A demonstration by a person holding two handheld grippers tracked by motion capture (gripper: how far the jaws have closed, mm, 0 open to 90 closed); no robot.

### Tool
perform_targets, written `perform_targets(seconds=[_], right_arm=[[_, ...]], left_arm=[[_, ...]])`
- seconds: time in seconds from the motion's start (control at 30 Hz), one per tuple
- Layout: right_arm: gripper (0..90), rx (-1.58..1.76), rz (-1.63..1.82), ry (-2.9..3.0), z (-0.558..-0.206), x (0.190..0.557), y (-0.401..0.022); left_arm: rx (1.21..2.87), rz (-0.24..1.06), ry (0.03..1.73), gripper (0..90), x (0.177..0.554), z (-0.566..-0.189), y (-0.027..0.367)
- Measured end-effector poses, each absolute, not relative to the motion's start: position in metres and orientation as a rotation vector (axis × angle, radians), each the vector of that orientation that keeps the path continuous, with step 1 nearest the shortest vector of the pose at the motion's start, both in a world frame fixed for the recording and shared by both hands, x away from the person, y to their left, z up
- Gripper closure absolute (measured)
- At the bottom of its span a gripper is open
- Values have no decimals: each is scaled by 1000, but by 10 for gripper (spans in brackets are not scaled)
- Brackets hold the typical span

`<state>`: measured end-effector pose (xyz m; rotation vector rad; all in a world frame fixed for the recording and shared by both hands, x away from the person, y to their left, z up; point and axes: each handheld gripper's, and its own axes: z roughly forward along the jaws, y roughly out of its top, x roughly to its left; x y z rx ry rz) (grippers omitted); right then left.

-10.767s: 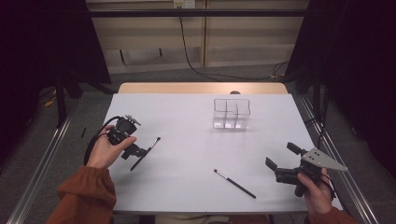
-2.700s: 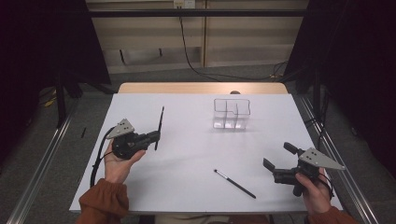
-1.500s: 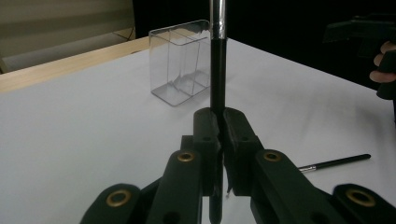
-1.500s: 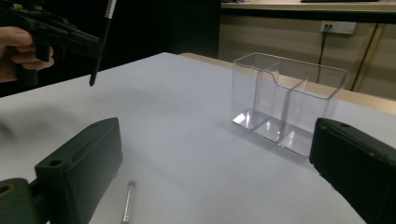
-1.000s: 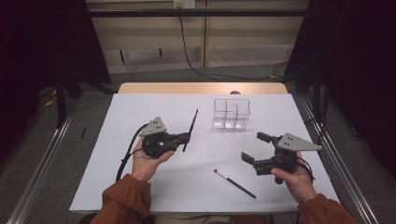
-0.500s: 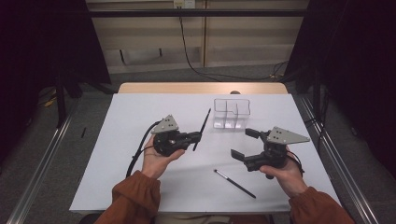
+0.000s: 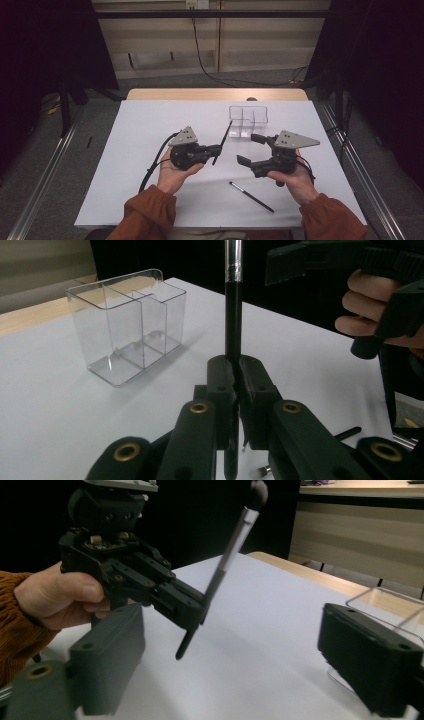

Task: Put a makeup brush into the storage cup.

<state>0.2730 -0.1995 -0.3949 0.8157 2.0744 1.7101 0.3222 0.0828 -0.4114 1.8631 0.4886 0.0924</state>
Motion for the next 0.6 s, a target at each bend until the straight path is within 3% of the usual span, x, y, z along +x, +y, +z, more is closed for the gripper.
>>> perform_targets(seconds=[0.4,0.6], right_arm=[[266,805,1746,2085,-395,288,-188],[419,818,1784,2074,-392,296,-187]], left_arm=[[1868,79,471,846,320,-414,76],[1865,77,468,846,320,-414,75]])
